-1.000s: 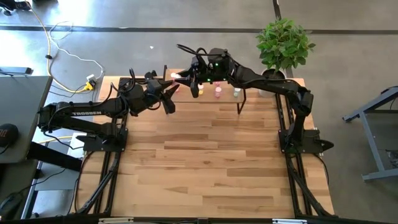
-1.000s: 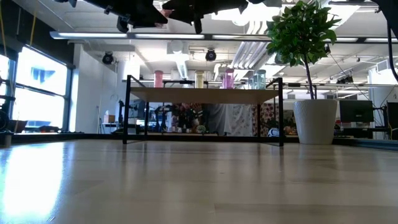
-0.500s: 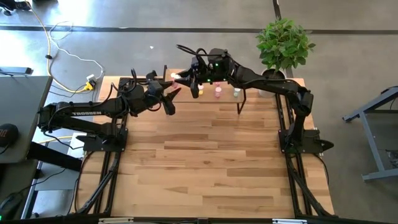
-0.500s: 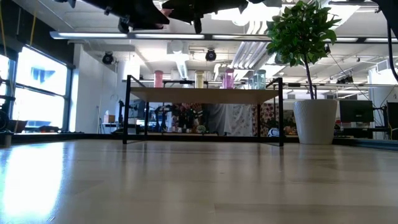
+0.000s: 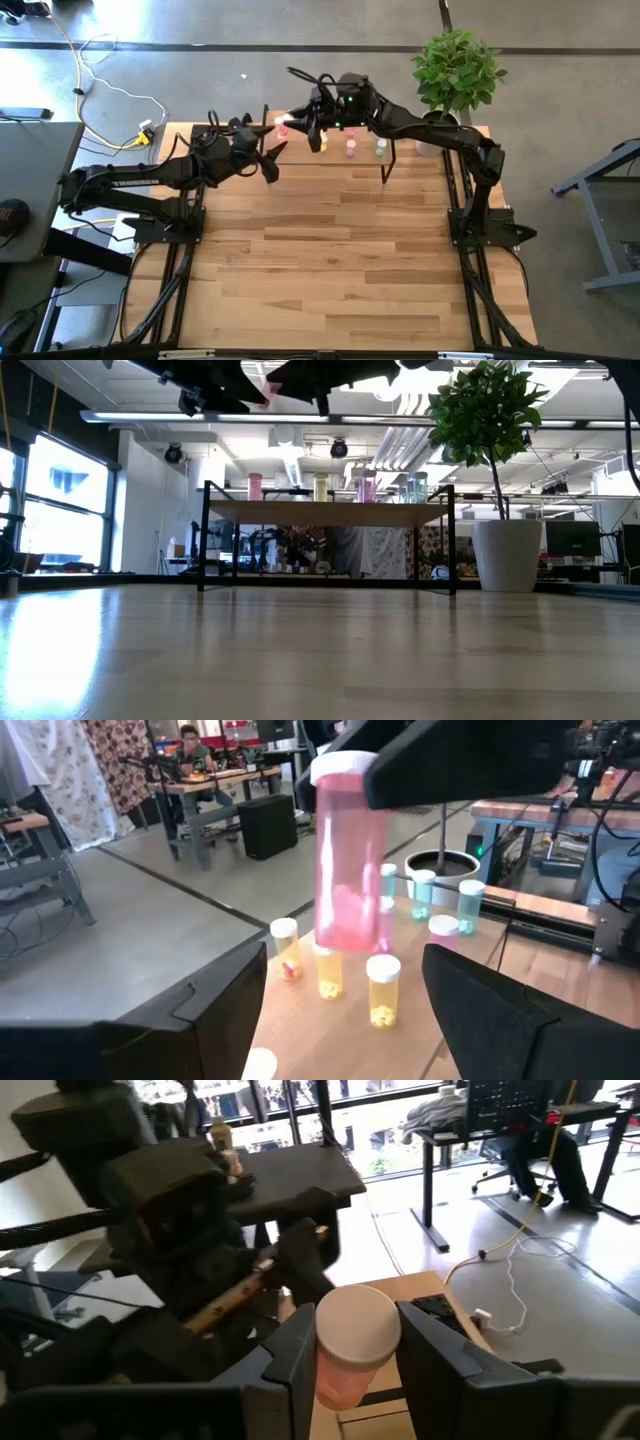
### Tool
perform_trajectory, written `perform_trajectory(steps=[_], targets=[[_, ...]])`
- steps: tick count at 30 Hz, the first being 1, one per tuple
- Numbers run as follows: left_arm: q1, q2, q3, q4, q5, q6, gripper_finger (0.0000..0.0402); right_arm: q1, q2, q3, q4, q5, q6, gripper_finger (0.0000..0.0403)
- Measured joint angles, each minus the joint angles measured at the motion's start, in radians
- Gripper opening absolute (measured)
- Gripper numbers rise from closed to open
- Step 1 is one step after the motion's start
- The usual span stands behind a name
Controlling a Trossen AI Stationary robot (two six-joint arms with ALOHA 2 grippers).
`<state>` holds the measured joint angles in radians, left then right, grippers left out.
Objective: Pick and place medicine bottles onto shelf by color
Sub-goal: Put the pink pill bottle on the shelf aligned with the pink pill bottles
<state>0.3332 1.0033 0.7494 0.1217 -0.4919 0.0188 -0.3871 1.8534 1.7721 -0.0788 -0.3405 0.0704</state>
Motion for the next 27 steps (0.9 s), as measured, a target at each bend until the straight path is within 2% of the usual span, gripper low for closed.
perform_trajectory(steps=[5,14,20,27], targets=[[0.000,-0.043,0.000,-0.007,-0.003,0.000,0.0257,-0.022,-0.001,0.000,-0.011,0.000,-0.005,0.0101],[0.000,-0.119,0.000,-0.083,-0.076,0.001,0.0256,-0.002,0.024,0.000,-0.068,0.001,-0.133,0.0101],[0.000,-0.160,0.000,-0.095,-0.106,0.019,0.0256,0.008,0.028,0.000,-0.063,0.046,-0.162,0.0101],[0.000,-0.201,0.000,-0.107,-0.150,0.020,0.0256,0.020,0.043,0.071,-0.107,0.047,-0.210,0.0101]])
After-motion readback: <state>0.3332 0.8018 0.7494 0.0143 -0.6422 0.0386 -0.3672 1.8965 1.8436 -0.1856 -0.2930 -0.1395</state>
